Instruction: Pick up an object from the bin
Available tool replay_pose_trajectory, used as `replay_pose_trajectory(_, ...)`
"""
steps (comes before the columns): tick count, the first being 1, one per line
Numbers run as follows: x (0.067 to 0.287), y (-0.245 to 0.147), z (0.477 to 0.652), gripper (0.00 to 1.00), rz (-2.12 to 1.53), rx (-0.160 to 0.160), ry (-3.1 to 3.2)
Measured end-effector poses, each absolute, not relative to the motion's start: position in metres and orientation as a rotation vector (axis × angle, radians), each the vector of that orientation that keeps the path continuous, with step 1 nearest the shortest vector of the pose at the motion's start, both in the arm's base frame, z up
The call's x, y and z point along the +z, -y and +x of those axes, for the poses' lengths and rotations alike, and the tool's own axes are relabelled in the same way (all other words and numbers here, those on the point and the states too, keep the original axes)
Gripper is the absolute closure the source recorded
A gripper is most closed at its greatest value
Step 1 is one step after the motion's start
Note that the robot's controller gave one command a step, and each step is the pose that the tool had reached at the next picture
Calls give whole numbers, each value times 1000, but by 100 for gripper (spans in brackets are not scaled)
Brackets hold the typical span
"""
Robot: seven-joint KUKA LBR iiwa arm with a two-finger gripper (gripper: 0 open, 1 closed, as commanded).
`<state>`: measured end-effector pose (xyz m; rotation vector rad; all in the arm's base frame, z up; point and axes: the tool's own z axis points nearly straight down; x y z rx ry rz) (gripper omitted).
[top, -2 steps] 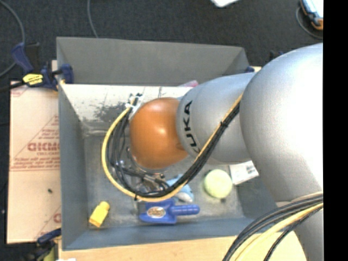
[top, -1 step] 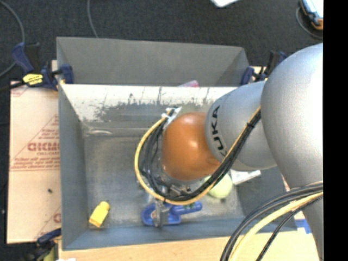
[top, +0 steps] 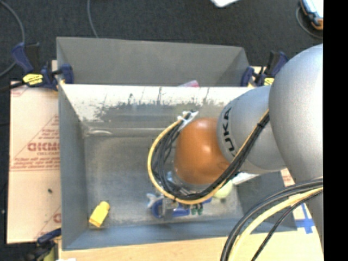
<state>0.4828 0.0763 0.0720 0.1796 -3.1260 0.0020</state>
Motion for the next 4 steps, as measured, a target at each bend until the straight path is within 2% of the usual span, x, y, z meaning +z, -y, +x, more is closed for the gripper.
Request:
replay_pose_trajectory(1, 72, -76, 483, 100, 179, 2, 3126)
replay_pose_trajectory(2, 180, -72, 498, 100, 196, 4, 3122)
replay_pose_trajectory(3, 162, -67, 490, 100, 125, 1, 3132)
replay_pose_trajectory(4, 202, -66, 492, 100, 155, 4, 3123)
